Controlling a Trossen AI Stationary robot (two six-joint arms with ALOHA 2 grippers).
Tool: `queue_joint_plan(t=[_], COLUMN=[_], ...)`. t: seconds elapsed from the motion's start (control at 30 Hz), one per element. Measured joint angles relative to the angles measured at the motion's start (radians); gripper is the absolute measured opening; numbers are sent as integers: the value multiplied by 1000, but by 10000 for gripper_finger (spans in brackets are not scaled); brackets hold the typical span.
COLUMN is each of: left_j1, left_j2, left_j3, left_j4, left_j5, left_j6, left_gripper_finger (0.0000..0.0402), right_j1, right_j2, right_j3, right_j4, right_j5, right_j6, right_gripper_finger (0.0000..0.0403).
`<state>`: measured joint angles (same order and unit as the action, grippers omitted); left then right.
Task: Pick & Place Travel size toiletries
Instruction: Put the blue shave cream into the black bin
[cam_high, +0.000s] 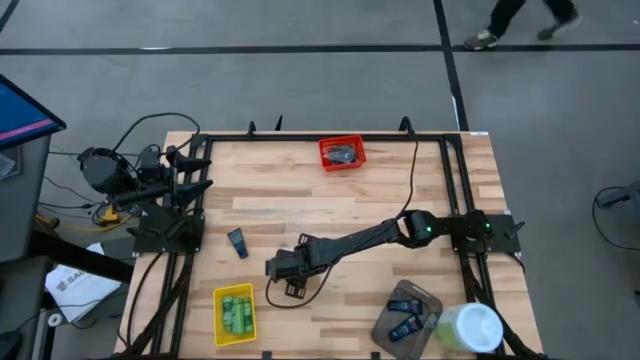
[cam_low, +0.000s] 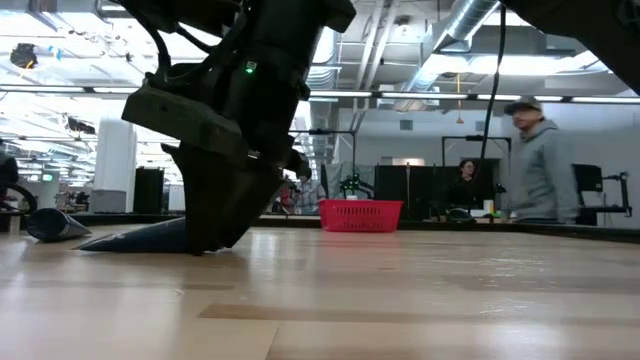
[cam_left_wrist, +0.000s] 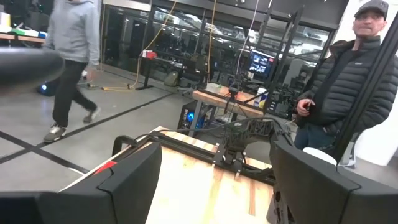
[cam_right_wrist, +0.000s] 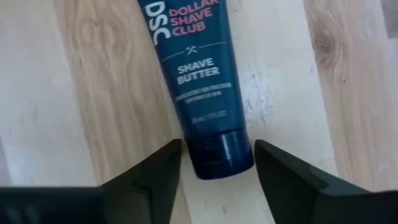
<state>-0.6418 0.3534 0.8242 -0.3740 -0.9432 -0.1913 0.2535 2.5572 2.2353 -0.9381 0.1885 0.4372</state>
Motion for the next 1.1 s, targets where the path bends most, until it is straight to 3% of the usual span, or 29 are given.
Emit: queue_joint_plan(t=[0.33,0.6,0.8,1.1], left_j1=[0,0,0,0], left_j2=[0,0,0,0], left_j3=[0,0,0,0], left_j4=[0,0,0,0], left_j5=[0,0,0,1], left_j6=[1,1,1,0], left_gripper_finger=[297,297,297,297], right_j1=[-2,-2,3,34], right_j2=[0,0,-15,-167], right_j3=[0,-1,-5,-2], right_j4=[3,-1,-20,-184], right_j5=[-11,-16,-30,-22], right_j6=[-55,-71,-69,-46], right_gripper_finger=[122,142,117,129])
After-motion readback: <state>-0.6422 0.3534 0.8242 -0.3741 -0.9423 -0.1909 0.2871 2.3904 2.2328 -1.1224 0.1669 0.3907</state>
